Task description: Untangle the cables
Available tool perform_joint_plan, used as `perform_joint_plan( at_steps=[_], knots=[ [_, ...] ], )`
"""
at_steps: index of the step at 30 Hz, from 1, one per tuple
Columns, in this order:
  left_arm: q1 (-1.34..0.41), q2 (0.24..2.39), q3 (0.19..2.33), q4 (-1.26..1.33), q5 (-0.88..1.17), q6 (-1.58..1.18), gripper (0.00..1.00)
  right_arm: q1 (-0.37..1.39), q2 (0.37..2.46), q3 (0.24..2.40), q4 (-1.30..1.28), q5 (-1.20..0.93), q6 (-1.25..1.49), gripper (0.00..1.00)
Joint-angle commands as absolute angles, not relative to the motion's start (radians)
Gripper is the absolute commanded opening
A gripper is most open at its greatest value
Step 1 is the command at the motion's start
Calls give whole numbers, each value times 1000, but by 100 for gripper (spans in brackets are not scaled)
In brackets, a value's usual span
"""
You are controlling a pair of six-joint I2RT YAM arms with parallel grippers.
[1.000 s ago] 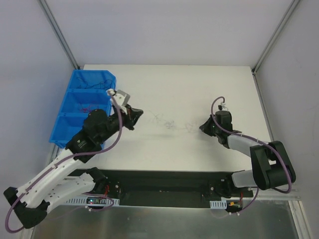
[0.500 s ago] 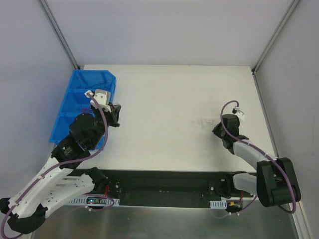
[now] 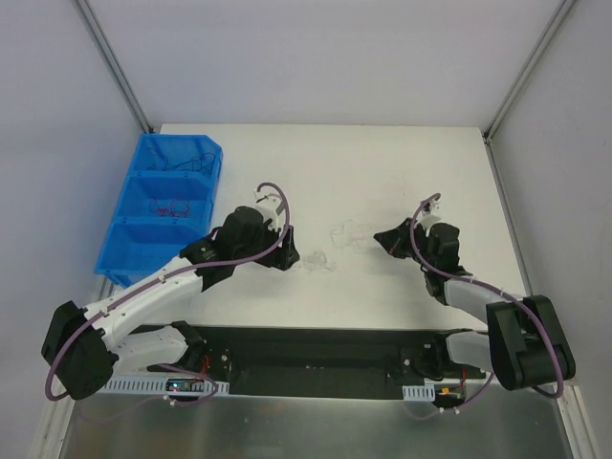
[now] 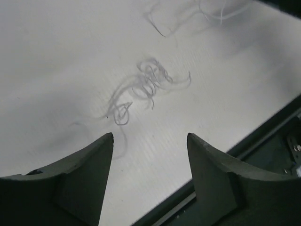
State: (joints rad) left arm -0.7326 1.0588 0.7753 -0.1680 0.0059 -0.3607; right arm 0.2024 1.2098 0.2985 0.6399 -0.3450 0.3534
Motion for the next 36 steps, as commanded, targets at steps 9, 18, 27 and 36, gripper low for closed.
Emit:
perform_joint_plan(
  at_steps=[9,18,27,36],
  knots=[
    [-735,1282,969,-9,400,-325,99,348,1269,324,1020,-650,327,0],
    [-719,1632,1222,-31,517,-314,86,370,1215,324,971,-644,290,0],
    [-700,1691,1232,-21,586,-367,0,371,1207,322,950,-615,284,0],
    [-530,1208,1076,-150,244,-284,0,374,1192,365,747,-475,239,46]
  ],
)
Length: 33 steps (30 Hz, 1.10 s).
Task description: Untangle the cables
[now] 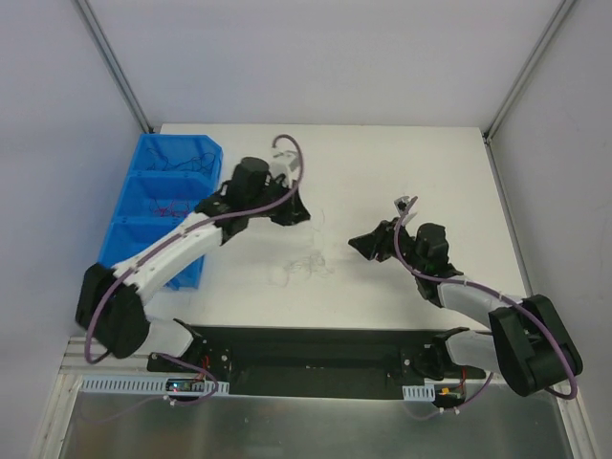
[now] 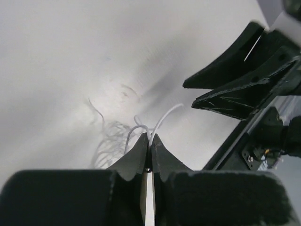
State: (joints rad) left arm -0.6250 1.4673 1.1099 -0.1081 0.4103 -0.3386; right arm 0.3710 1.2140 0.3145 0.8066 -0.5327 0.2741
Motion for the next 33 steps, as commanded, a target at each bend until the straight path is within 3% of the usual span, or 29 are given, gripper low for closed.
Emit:
perform_joint_plan(
  at_steps=[1,10,17,24,30,31,32,33],
  knots=[
    [-497,1160,1065,-164,214,-278,0,374,1196,371,746,-488,241,46],
    [-324,922,1163,-469,-213,-190,2,374,1272,403,744,-502,271,46],
    [-238,825,1043,-636,-535,-331,0,374,1282,410,744,-508,273,46],
    [-118,710,858,-629,-709,-471,0,374,1310,422,744,-520,282,45],
    [-66,712,822,-598,-700,-480,0,373,1325,426,752,-529,287,45],
    [-63,721,827,-597,-692,-477,2,374,1328,429,752,-532,287,45],
    [-61,726,831,-595,-683,-477,19,374,1333,433,752,-538,288,45],
    [-60,730,837,-595,-669,-480,46,374,1332,434,752,-541,290,45]
  ],
)
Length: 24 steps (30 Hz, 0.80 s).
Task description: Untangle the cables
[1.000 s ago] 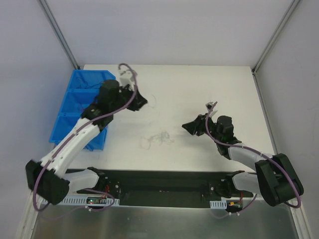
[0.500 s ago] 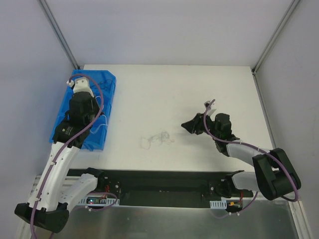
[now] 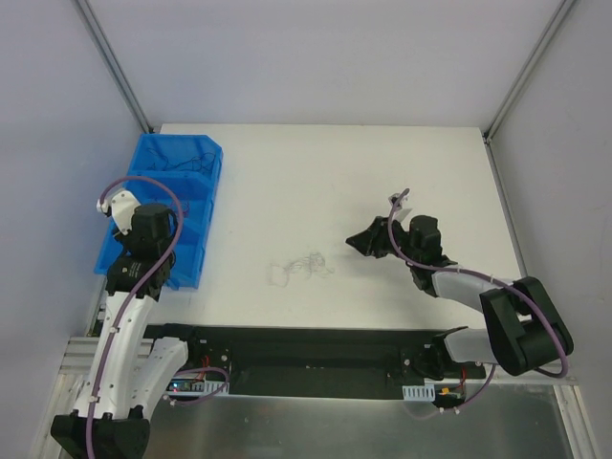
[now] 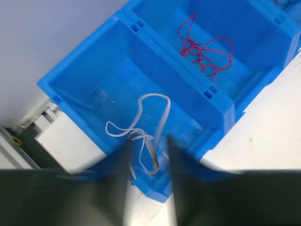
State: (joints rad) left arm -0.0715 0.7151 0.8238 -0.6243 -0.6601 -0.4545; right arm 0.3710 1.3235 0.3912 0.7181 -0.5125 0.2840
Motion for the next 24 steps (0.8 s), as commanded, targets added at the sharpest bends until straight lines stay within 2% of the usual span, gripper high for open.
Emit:
perform_joint_plan(
  at_steps=[1,2,3,8,10,13,15,18,21,24],
  knots=[
    [-60,730,841,-594,-643,-486,75,374,1331,433,752,-540,288,45],
    [-60,727,847,-591,-617,-492,92,373,1331,433,750,-538,288,45],
    [-61,726,854,-586,-589,-498,99,374,1335,434,749,-540,288,45],
    [-60,767,908,-558,-346,-479,99,377,1383,465,746,-581,302,45],
    [-61,796,902,-508,-112,-460,94,396,1428,500,726,-606,302,44],
    [-63,873,839,-337,301,-480,77,442,1486,561,681,-643,292,43],
    [-86,972,770,-189,551,-534,70,474,1523,607,646,-675,278,43],
    [-228,1136,782,-173,551,-525,68,517,1566,650,601,-709,258,43],
    [-408,1236,782,-196,448,-532,70,546,1571,672,539,-693,216,43],
    [-483,1278,741,-202,327,-581,69,560,1551,684,477,-658,170,44]
  ],
)
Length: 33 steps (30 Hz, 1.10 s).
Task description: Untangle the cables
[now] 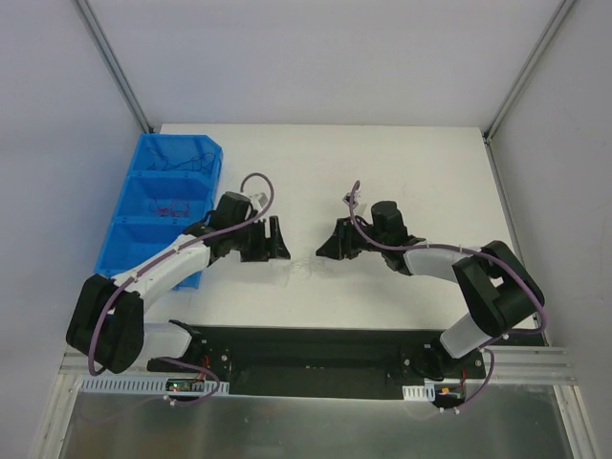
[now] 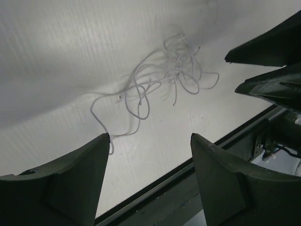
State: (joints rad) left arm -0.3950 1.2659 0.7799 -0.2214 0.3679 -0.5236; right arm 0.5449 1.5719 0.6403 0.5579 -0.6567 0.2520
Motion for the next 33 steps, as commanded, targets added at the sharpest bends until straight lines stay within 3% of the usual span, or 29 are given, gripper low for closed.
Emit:
perform_joint_plan(
  at_steps=[1,6,12,18,24,27,30,33],
  knots=[
    [-494,1287,724,-207,289,-598,67,561,1543,686,466,-650,160,44],
    [-534,1298,664,-206,189,-647,66,569,1549,695,411,-595,127,47],
    [-534,1330,657,-187,215,-644,67,621,1583,768,207,-453,31,54],
    [-534,1384,658,-129,242,-640,42,696,1568,785,98,-321,-38,64],
    [-534,1387,686,-130,242,-608,18,752,1638,859,5,-259,-98,66],
    [-534,1385,696,-133,256,-598,2,779,1667,891,-55,-212,-113,63],
    [-534,1362,706,-135,265,-592,0,801,1695,926,-101,-141,-120,55],
    [-534,1295,724,-164,218,-571,0,810,1723,957,-144,-53,-118,36]
  ],
)
